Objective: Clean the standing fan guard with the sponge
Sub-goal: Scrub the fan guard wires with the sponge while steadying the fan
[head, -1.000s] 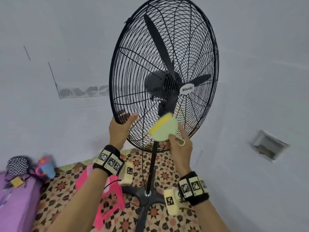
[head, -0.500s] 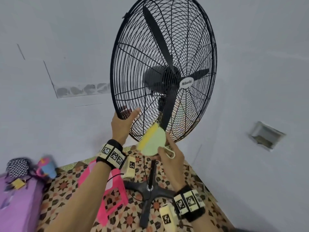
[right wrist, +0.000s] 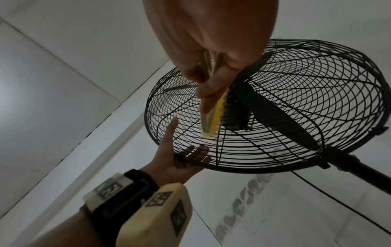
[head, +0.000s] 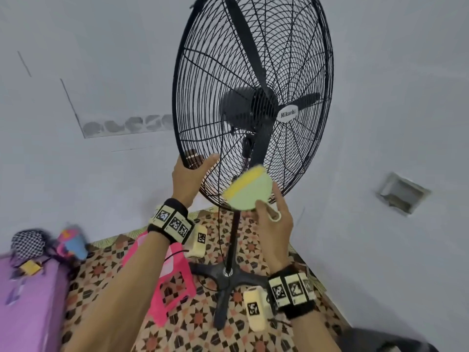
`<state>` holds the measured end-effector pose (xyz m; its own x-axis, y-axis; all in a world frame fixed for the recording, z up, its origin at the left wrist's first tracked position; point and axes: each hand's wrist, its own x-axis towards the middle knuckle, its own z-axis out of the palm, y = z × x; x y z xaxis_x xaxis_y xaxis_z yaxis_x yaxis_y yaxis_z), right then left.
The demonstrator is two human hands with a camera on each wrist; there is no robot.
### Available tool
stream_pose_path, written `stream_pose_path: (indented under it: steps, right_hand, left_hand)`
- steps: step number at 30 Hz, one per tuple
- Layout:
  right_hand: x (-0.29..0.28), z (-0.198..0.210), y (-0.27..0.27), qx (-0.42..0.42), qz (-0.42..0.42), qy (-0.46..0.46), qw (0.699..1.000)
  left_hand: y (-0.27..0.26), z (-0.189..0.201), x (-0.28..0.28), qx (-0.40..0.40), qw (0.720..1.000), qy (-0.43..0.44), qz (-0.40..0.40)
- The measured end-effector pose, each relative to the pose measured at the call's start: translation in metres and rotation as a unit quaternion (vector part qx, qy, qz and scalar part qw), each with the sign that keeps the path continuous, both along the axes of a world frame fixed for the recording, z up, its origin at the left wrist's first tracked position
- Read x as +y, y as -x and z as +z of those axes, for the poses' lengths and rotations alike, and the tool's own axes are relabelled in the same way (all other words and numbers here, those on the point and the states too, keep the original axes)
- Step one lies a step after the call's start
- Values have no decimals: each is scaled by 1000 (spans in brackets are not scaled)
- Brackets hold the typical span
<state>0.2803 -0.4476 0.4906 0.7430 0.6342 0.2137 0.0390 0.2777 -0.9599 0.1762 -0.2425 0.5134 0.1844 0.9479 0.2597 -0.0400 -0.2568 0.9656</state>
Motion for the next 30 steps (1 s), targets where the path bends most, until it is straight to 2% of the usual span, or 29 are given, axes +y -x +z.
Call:
stream_pose_path:
  steps: [6,10,14,21,23,28,30]
  right_hand:
    - [1,-26,19,-55,60,45,996]
    - [11,-53,27,7,80,105,991]
    - [33,-52,41,68,161,134,975]
    - [56,-38,61,78,185,162,966]
    - [57,-37,60,51,155,142,976]
    - [44,-33,58,117,10,12,993]
    - [43,-37,57,103,1,26,994]
  left_hand:
    - [2,1,8,6,1000,15,-20]
    - [10,-4,15,33,997,20,-61]
    - [20,-1,22,83,992,5,-100]
    - [27,3,21,122,986,-11,-112]
    - [27,1,24,126,986,-12,-108]
    - [25,4,27,136,984,-21,-111]
    - [25,5,24,133,985,-25,-109]
